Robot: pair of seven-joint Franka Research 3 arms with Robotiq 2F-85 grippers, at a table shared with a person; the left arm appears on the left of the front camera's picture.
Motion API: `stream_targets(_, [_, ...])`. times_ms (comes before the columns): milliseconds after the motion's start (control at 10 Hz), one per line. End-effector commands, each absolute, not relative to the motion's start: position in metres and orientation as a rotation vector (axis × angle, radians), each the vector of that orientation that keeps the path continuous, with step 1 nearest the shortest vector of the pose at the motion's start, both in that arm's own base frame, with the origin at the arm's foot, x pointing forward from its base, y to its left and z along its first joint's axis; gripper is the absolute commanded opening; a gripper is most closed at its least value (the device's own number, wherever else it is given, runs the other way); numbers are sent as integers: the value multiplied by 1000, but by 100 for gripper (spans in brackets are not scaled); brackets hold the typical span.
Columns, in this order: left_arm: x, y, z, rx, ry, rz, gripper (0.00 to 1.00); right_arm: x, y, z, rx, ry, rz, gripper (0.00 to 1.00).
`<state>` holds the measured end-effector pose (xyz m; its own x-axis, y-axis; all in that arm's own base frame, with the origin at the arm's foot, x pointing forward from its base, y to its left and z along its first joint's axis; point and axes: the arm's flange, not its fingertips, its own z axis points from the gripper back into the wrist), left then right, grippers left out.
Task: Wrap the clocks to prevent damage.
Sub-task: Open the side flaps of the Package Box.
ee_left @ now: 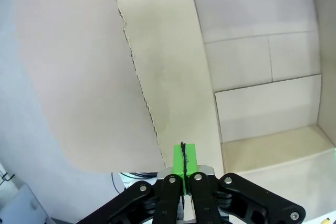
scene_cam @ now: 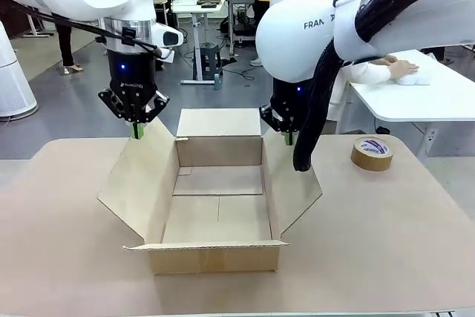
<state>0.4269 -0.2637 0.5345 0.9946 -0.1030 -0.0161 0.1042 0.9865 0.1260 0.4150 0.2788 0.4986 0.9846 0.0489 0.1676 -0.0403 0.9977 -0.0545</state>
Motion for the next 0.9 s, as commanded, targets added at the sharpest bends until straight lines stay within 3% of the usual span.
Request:
stream_targets(0, [436,-267,516,133,20,-89,0,414,274,480,-27,-159,31,1])
stream_targets(800, [465,-237,443,128,104,-13,0,426,248,413,-74,-126,-19,1])
